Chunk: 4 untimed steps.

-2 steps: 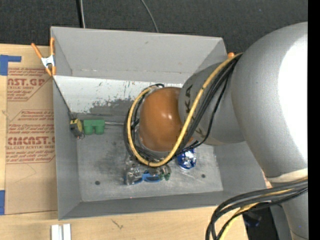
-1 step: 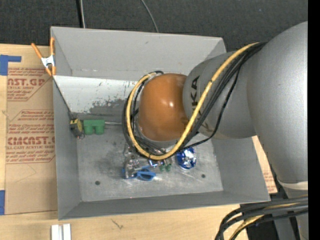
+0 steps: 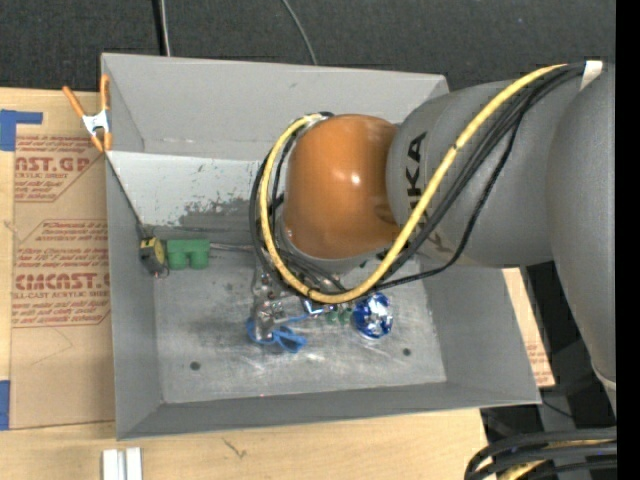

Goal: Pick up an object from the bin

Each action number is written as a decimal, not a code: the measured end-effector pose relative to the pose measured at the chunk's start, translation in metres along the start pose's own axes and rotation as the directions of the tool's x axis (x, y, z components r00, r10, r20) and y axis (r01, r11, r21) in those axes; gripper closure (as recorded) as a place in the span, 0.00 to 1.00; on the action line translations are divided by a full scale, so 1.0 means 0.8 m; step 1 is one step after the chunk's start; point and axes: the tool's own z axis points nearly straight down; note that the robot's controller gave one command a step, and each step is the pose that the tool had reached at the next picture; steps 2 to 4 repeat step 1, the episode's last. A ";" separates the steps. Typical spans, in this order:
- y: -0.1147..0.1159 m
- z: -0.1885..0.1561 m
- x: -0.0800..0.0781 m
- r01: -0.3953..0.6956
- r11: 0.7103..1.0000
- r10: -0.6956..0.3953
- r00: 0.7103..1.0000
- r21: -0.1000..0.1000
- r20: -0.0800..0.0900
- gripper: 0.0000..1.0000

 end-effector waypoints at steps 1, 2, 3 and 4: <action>-0.027 0.040 0.011 0.131 0.991 -0.131 0.991 0.000 -0.009 1.00; -0.027 0.040 0.011 0.131 0.991 -0.131 0.991 0.000 -0.009 1.00; -0.027 0.040 0.011 0.131 0.991 -0.131 0.991 0.000 -0.009 1.00; -0.027 0.040 0.011 0.131 0.991 -0.131 0.991 0.000 -0.009 1.00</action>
Offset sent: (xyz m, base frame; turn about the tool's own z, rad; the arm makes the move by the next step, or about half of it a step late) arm -0.0039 -0.0229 -0.0309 -0.1310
